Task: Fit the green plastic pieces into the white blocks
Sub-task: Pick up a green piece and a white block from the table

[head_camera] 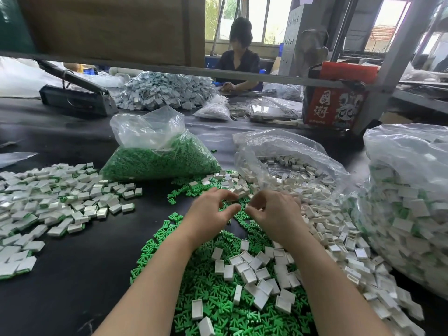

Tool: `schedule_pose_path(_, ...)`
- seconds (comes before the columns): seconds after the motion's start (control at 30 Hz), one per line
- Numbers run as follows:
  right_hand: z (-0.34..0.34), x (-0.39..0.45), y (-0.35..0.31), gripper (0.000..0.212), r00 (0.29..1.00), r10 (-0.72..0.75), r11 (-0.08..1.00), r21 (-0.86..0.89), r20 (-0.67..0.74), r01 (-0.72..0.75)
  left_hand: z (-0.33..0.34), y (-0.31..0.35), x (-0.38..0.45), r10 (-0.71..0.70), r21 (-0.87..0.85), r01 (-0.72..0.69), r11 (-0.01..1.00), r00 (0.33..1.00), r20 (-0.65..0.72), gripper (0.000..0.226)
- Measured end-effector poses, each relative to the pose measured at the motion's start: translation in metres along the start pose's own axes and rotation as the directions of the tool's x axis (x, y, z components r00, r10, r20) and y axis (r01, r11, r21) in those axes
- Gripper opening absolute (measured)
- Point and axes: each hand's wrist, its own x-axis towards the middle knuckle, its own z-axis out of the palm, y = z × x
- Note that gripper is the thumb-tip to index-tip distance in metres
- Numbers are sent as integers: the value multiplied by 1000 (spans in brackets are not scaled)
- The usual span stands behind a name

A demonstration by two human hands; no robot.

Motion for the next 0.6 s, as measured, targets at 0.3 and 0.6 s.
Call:
schedule_pose_path(0.3,-4,-4,-9,17,997,-60,984,172,47,51,-3,10,-2,-198,-621,179,763,979,39,12)
schedule_pose_path(0.6,3,-5,-14,11,981,-23,986,-157,191,54,-8,11,-2,-163,-795,143,590,985,56,28)
